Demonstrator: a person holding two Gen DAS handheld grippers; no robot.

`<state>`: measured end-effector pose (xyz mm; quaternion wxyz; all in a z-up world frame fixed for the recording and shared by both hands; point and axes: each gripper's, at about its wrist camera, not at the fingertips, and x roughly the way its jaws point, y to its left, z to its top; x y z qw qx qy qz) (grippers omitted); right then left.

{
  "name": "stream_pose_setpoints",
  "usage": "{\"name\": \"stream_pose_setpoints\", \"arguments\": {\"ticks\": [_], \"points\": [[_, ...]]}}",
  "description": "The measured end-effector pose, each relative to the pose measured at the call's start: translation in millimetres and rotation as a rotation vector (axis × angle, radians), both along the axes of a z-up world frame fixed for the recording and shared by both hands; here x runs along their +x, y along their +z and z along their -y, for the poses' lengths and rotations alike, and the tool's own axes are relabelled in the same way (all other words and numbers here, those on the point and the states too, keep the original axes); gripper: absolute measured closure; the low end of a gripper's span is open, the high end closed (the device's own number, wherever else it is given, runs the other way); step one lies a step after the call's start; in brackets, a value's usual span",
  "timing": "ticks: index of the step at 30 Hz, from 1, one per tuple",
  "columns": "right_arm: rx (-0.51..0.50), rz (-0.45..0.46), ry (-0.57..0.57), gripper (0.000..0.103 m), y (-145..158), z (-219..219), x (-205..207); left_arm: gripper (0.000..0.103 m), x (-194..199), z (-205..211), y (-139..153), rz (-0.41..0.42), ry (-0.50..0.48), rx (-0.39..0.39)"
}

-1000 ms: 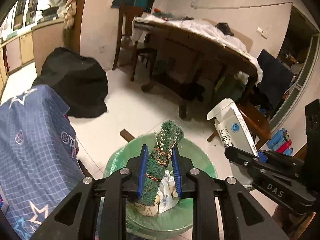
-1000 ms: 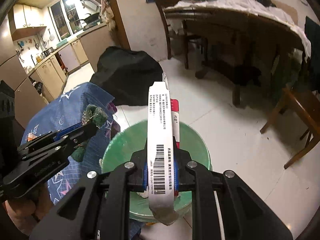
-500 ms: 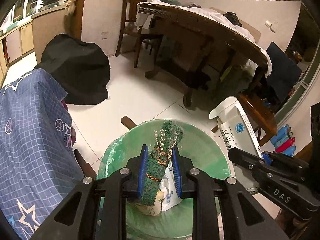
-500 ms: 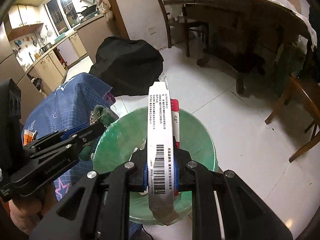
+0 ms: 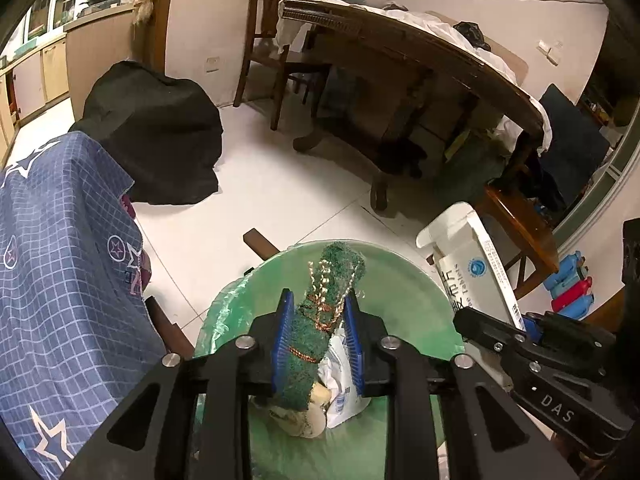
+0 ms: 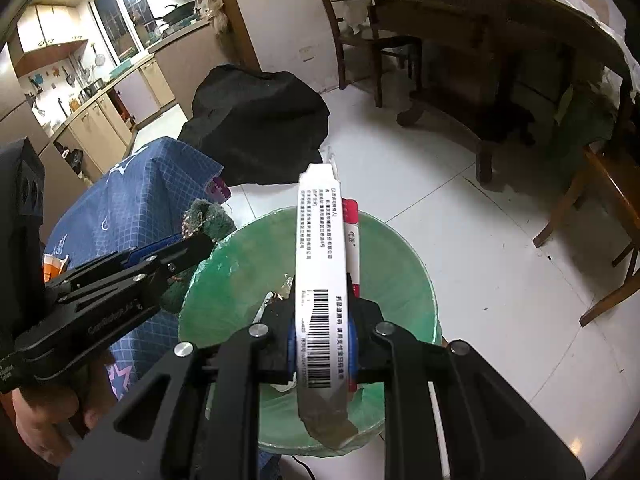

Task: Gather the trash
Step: 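Carry scrubber and white box over the bin and open both tools, then move both open tools back toward the table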

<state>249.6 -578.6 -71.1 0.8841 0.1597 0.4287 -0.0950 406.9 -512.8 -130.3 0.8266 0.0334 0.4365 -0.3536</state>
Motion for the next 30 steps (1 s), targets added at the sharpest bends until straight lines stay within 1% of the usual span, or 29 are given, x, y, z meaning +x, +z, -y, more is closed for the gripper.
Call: {"name": "stream_pose_setpoints", "arguments": {"ticks": [1,2,3,8,16,20,23,24,27,28,30], "points": [[-0.003,0.002,-0.003,0.077,0.5,0.2,-0.6,0.054,1.5,0.0,-0.7,-0.003,0.006,0.010],[-0.006,0.006,-0.010,0.069,1.7,1.6,-2.0,0.038,2.8,-0.5,-0.8,-0.003,0.014,0.016],[-0.008,0.012,-0.016,0.059,2.5,2.2,-3.4,0.035,3.2,-1.7,-0.7,-0.001,0.019,0.016],[-0.003,0.020,-0.026,0.059,2.6,5.1,-9.1,0.035,4.7,-4.8,-3.7,-0.006,0.024,0.041],[-0.006,0.033,-0.024,0.059,6.2,3.7,-13.9,0.035,-1.8,-6.2,-3.2,-0.006,0.018,0.045],[-0.001,0.058,-0.030,0.059,11.1,2.1,-21.3,0.035,-3.1,-19.0,2.0,0.003,0.031,0.038],[-0.008,0.101,-0.024,0.058,18.6,-5.4,-34.1,0.035,-7.7,-39.4,9.5,0.021,0.036,0.029],[-0.006,0.126,-0.017,0.055,22.3,-10.0,-40.2,0.035,-10.3,-46.4,12.8,0.026,0.037,0.021],[-0.019,0.199,0.007,0.040,32.5,-30.0,-57.2,0.035,-20.5,-90.6,22.4,0.062,0.045,-0.003],[-0.023,0.221,0.023,0.038,35.1,-40.7,-62.7,0.035,-22.9,-103.3,24.6,0.073,0.050,-0.006],[-0.035,0.254,0.063,0.032,38.4,-63.6,-71.0,0.035,-27.5,-143.9,28.4,0.100,0.081,-0.006]]}}
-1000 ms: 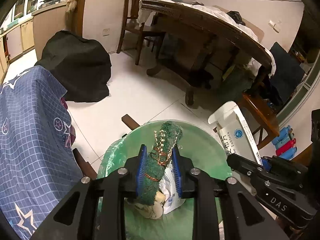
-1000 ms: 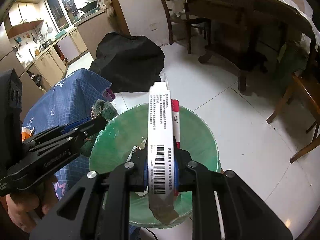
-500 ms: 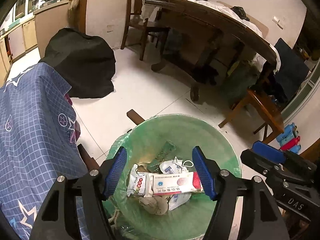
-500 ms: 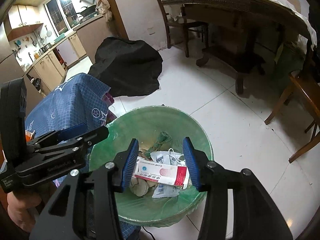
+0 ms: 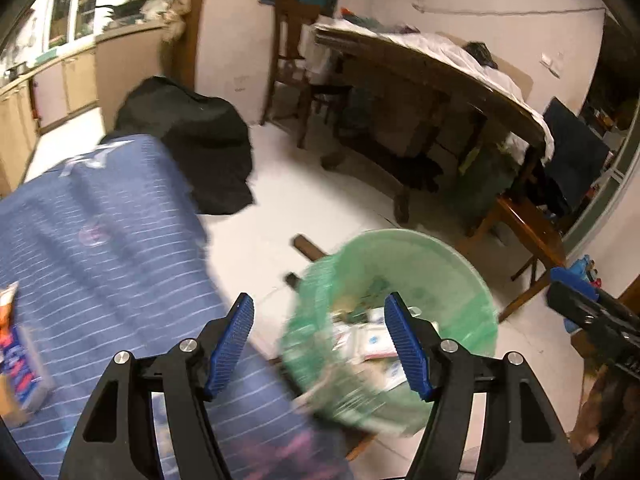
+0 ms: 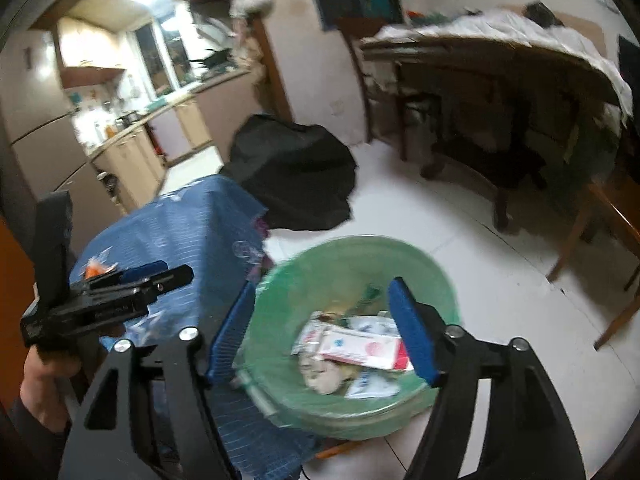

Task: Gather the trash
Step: 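Move both open tools back toward the table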

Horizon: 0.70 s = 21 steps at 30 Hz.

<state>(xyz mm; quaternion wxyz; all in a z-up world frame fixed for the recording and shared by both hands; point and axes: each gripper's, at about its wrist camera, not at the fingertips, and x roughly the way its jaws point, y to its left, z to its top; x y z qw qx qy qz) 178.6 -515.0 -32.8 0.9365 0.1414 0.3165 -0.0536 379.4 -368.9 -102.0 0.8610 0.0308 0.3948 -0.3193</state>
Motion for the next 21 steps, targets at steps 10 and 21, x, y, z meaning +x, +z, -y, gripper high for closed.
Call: {"name": "stream_pose_setpoints", "arguments": {"ticks": [10,21], "points": [[0.041,0.032,0.204,0.021,-14.0,-104.5,-8.3,0.033,-12.3,-222.6,7.2,0.114,0.262,0.068],[0.050,-0.025,0.333,0.019,-29.1,-186.0,4.2,0.020,20.8,-433.0,-29.7,-0.007,0.526,0.135]]}}
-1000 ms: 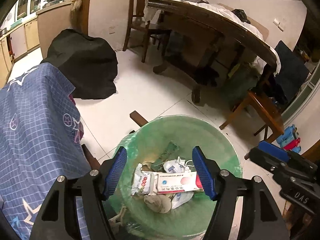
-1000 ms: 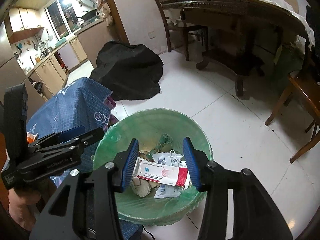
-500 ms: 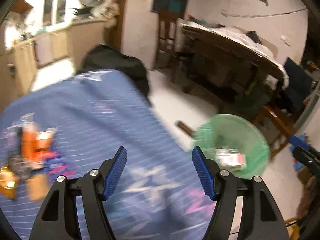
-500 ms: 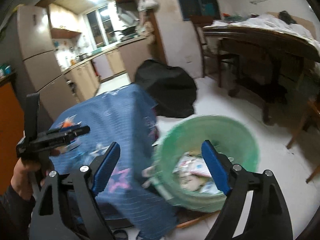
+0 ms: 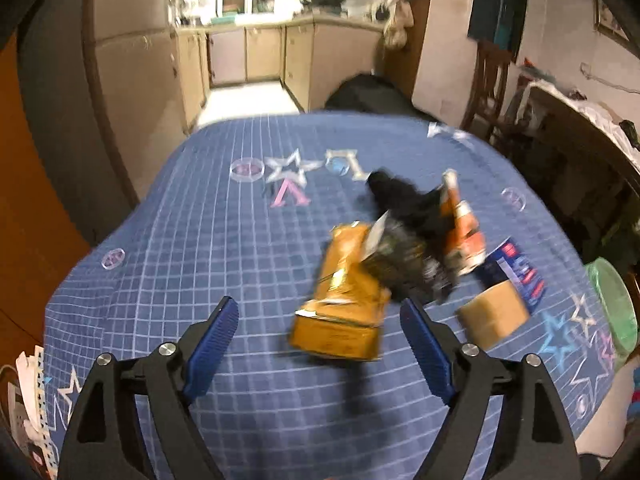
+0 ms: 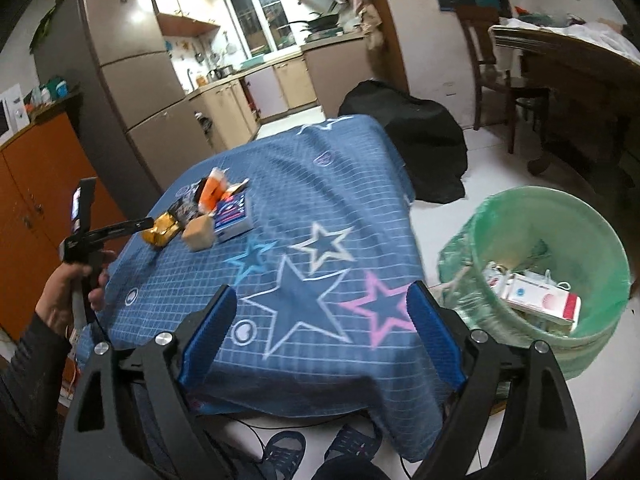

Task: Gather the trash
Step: 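Move both open tools back toward the table, then grasp the gold snack bag with the left tool while the right tool grasps the blue medicine box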

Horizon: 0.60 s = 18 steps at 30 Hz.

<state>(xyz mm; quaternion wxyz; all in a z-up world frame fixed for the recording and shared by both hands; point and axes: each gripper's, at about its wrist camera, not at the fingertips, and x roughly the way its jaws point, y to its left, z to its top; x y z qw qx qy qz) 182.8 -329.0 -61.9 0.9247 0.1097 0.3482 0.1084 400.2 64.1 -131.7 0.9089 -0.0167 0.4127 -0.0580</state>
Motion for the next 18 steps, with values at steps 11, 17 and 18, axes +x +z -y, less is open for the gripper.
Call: {"name": "stream_pose_setpoints", "arguments": {"ticks": [11,17,18], "points": [[-0.024,-0.038,0.049,0.019,-6.6,-36.6,12.9,0.021,32.5,28.6,-31.5,-0.073,-0.161,0.097],[-0.036,-0.045,0.087,0.019,-8.3,-51.9,23.8,0.055,29.5,23.5,-27.7,-0.047,-0.143,0.085],[-0.036,-0.046,0.093,0.019,-9.1,-54.1,26.6,0.055,28.2,23.6,-26.4,-0.042,-0.136,0.080]]}}
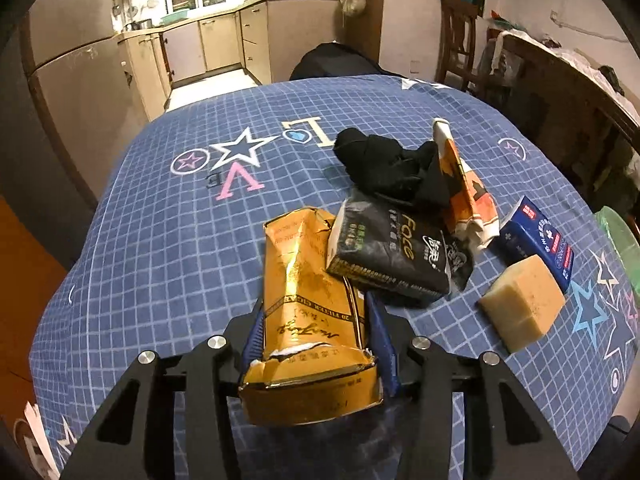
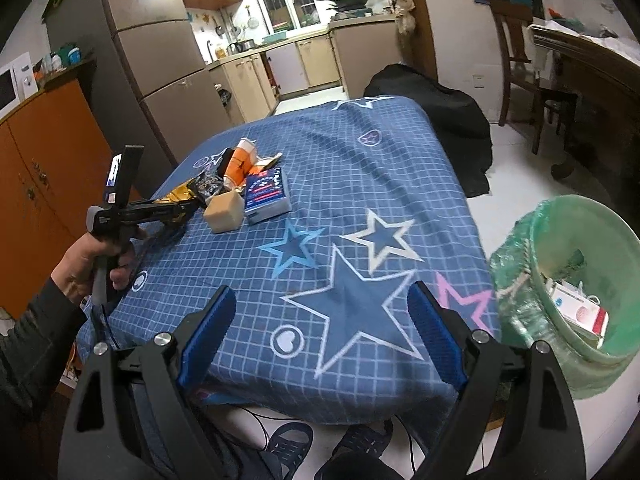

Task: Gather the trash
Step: 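Grasp the gold snack bag with the left tool while the right tool grasps the blue medicine box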

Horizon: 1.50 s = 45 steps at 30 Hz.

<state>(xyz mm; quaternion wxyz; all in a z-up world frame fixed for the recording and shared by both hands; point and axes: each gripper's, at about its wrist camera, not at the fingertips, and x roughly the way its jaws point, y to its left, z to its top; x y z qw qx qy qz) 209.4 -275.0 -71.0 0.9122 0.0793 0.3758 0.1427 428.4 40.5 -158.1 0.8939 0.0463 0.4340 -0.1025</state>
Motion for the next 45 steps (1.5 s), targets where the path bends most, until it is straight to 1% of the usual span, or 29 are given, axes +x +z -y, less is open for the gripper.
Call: {"name": "stream_pose_setpoints", "arguments": {"ticks": [3,6,8,10,12,13,17,23,28,36,37,40,41,42,44,45], "points": [[0.000,-0.002,0.036,0.019,-1.2,-12.3,10.0,0.056,-8.8,-7.9,-1.6,0.013,0.021,-0.019],[-0.011,-0.001,0.076,0.019,-2.2,-27.1,22.4,0.056,-24.5,-24.0,-0.9,0.021,0.081,-0.052],[-0.018,0.000,0.110,0.025,-2.9,-38.9,33.0,0.056,-36.9,-35.3,0.1,0.030,0.119,-0.069],[-0.039,-0.002,0.144,0.039,-4.7,-53.5,49.3,0.056,-46.7,-43.1,1.2,0.034,0.152,-0.081],[-0.065,-0.015,0.166,0.046,-9.0,-66.3,69.0,0.056,-51.6,-47.4,0.9,0.031,0.164,-0.098],[-0.077,-0.029,0.170,0.048,-12.7,-72.1,81.0,0.056,-55.3,-46.3,0.9,0.029,0.157,-0.103],[-0.117,-0.084,0.188,0.048,-26.9,-89.4,118.8,0.056,-61.3,-33.4,1.1,0.026,0.119,-0.091],[-0.189,-0.092,0.196,0.048,-32.1,-112.6,151.7,0.056,-54.5,-23.1,-3.3,0.023,0.102,-0.100],[-0.239,-0.083,0.200,0.048,-35.1,-123.1,163.8,0.055,-48.6,-22.8,-5.2,0.025,0.102,-0.113],[-0.283,-0.098,0.193,0.048,-46.2,-134.5,182.5,0.054,-34.3,-16.8,-7.3,0.009,0.100,-0.091],[-0.284,-0.101,0.191,0.048,-47.7,-134.5,183.8,0.053,-31.2,-15.3,-7.2,0.003,0.102,-0.091],[-0.279,-0.098,0.185,0.048,-48.5,-133.9,184.5,0.044,-24.8,-11.1,-8.7,0.001,0.098,-0.091],[-0.279,-0.097,0.182,0.048,-48.6,-133.9,185.3,0.043,-23.7,-8.2,-9.9,0.007,0.096,-0.080],[-0.279,-0.095,0.181,0.053,-48.8,-134.1,185.2,0.042,-22.9,-5.1,-11.4,0.017,0.097,-0.060],[-0.281,-0.091,0.175,0.053,-49.1,-134.6,185.0,0.043,-20.9,0.1,-13.2,0.025,0.099,-0.029],[-0.278,-0.090,0.173,0.054,-49.2,-134.3,184.8,0.043,-20.3,0.8,-13.9,0.025,0.098,-0.025]]}}
